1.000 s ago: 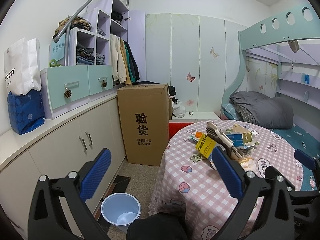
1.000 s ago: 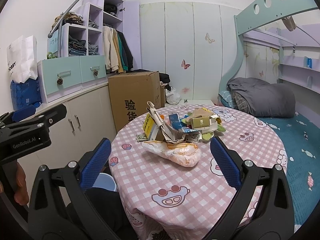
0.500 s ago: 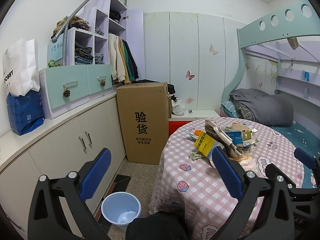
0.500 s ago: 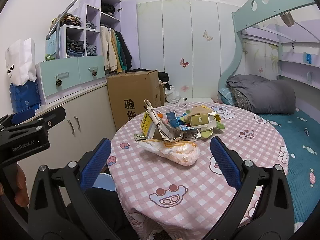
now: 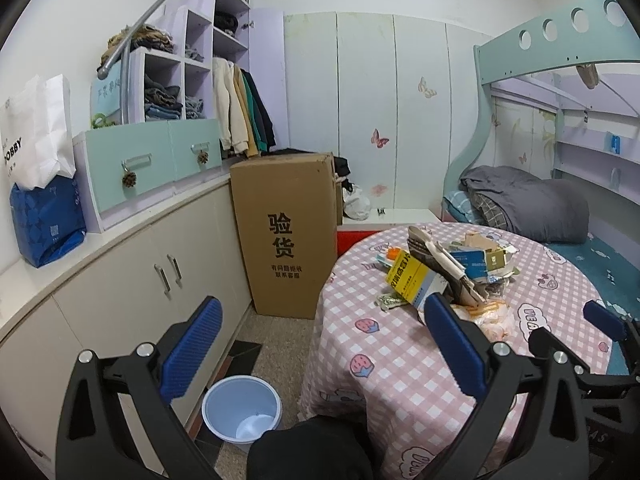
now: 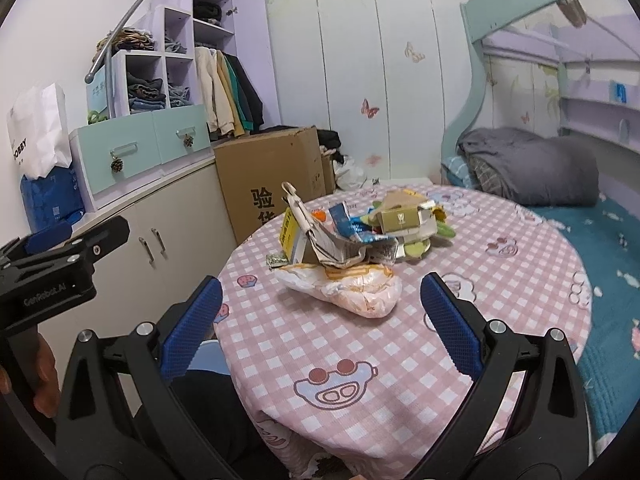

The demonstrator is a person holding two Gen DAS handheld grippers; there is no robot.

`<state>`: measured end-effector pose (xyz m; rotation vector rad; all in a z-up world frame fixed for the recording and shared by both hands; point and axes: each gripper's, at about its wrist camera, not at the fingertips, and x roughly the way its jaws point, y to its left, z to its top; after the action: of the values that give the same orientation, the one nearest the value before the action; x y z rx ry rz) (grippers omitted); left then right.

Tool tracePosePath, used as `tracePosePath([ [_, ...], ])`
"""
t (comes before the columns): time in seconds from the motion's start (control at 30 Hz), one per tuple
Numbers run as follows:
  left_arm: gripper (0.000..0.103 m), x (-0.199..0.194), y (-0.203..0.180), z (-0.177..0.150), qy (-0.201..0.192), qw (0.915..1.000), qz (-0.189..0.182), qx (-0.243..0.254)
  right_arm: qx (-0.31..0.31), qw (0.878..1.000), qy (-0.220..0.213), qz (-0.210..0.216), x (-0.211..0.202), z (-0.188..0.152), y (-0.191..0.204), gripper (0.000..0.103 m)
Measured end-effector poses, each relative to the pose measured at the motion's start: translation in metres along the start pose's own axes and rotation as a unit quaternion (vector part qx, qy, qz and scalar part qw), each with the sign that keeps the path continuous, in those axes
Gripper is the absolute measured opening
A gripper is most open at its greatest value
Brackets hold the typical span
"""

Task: Collect trash

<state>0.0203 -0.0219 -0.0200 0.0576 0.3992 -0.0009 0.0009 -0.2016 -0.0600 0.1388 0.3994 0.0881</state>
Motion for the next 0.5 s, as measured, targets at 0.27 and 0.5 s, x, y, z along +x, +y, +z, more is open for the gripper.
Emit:
tracePosePath([
  [0.27, 0.099, 0.028, -0.014, -0.006, 0.047, 0.9985, -0.028, -0.009, 0.029, 0.999, 0.018, -0.009, 0.017, -0.003, -0.026, 0.097],
  [0.5, 0.099, 0.053, -0.031, -0.011, 0.078, 0.9965, -0.029, -0.007, 0.043, 0.998, 0.028, -0.022, 0.031, -0.006, -0.049, 0.097],
])
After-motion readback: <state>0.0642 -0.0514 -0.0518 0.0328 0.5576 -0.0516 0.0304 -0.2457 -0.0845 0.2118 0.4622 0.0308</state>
